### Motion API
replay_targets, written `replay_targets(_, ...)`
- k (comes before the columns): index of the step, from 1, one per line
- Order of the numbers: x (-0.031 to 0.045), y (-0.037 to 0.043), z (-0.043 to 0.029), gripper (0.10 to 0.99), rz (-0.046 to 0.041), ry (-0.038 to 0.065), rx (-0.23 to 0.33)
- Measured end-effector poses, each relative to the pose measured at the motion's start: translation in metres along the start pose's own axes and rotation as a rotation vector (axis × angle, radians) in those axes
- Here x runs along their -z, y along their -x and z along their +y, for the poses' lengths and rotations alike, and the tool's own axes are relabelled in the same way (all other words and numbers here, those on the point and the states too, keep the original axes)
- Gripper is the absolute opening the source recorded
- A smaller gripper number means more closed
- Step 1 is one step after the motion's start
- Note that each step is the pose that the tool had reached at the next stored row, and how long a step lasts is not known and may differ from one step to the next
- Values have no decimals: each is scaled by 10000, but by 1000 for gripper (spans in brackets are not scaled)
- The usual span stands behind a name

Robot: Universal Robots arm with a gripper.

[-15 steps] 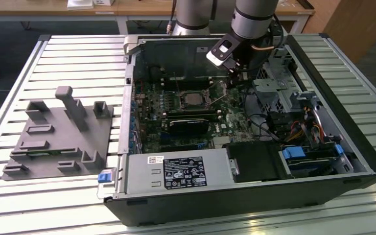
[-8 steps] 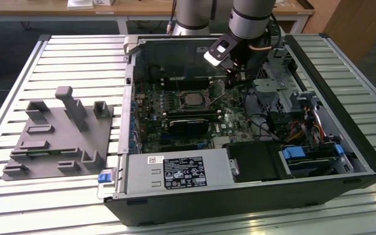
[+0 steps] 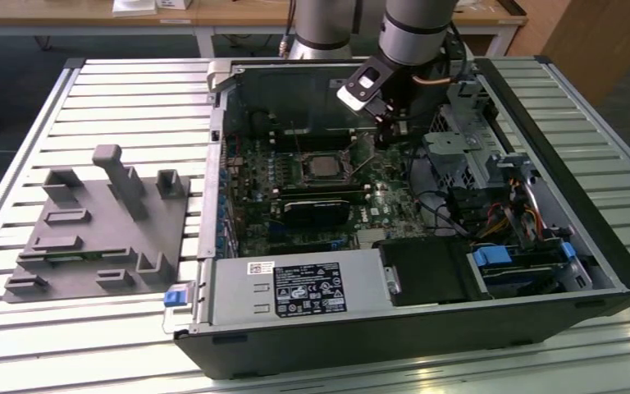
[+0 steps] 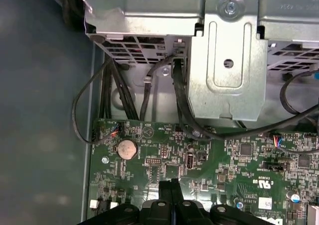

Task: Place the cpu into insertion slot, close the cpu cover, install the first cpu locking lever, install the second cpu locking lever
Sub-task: 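Close the cpu cover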

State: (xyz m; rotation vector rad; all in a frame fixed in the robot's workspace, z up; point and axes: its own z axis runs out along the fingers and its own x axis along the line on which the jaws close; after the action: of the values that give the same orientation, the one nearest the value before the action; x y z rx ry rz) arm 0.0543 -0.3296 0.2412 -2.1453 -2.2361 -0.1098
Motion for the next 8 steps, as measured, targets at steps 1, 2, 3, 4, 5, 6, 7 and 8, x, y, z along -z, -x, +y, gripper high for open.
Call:
replay_targets(1, 0, 0, -8, 122, 0, 0, 0)
replay_targets(2, 0, -1, -17, 122, -1, 0, 0)
replay_targets(3, 1, -2, -38, 122, -1, 0, 1)
replay_targets(4, 1, -2, -49, 122, -1, 0, 1)
replay_targets(5, 1, -3, -63, 122, -1, 0, 0)
replay_targets(6, 2, -3, -77, 122, -1, 0, 0)
replay_targets(7, 2, -4, -91, 122, -1, 0, 0)
replay_targets(8, 2, -4, -104, 122, -1, 0, 0)
